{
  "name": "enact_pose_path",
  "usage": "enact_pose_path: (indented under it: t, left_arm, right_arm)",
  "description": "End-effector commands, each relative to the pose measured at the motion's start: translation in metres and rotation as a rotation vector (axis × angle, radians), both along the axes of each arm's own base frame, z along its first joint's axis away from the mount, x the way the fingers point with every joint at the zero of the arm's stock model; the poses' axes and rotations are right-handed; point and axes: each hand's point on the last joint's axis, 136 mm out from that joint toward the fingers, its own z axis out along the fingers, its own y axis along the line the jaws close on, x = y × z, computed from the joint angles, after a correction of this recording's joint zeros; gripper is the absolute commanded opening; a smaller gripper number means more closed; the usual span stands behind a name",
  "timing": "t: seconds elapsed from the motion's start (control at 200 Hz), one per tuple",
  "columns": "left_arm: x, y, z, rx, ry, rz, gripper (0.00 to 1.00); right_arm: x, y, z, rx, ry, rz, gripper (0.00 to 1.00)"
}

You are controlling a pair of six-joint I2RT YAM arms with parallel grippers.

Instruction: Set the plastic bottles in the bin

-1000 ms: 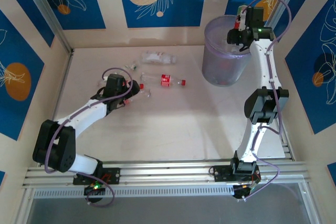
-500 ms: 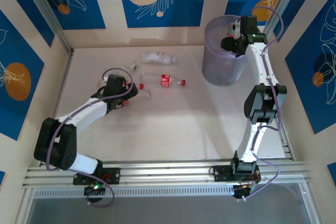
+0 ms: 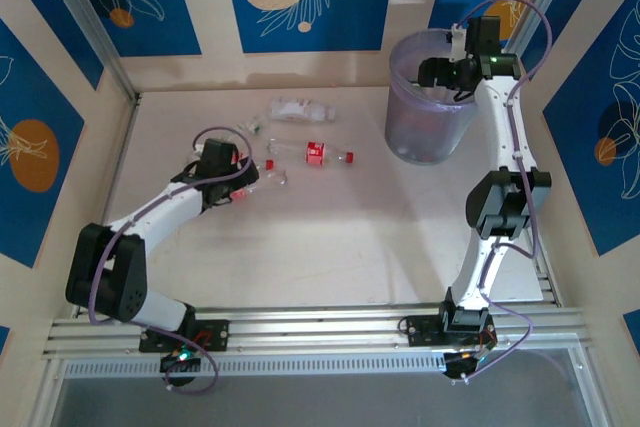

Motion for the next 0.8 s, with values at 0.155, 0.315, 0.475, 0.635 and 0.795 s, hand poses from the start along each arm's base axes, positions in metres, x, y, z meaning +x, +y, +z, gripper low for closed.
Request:
enact_pose_path:
  t: [0.155,0.315,0.475,0.635,0.795]
  left_arm:
    - [0.019,-0.044,0.011,0.25,0.052,-0.648,0.96]
    - [0.016,-0.051,0.007,0.306,0.041,-0.786,0.95]
    - [0.02,-0.052,-0.006,0.359,0.07,-0.865,0.95]
    - [0.021,-0.053,-0.022,0.385,0.132,-0.918,0.95]
    - [0.014,-0.054,-0.038,0.381,0.197,-0.936,0.91]
  right_arm:
    - [-0.061,0.011,0.053,0.053,-0.077,0.045,0.88]
    - [-0.092,0.023,0.073,0.167,-0.117,0.078,0.88]
    - [-0.12,0.04,0.081,0.266,-0.141,0.114,0.88]
    - [-0.135,0.04,0.074,0.272,-0.128,0.103,0.88]
    - [-0.142,0.041,0.068,0.281,-0.111,0.1,0.88]
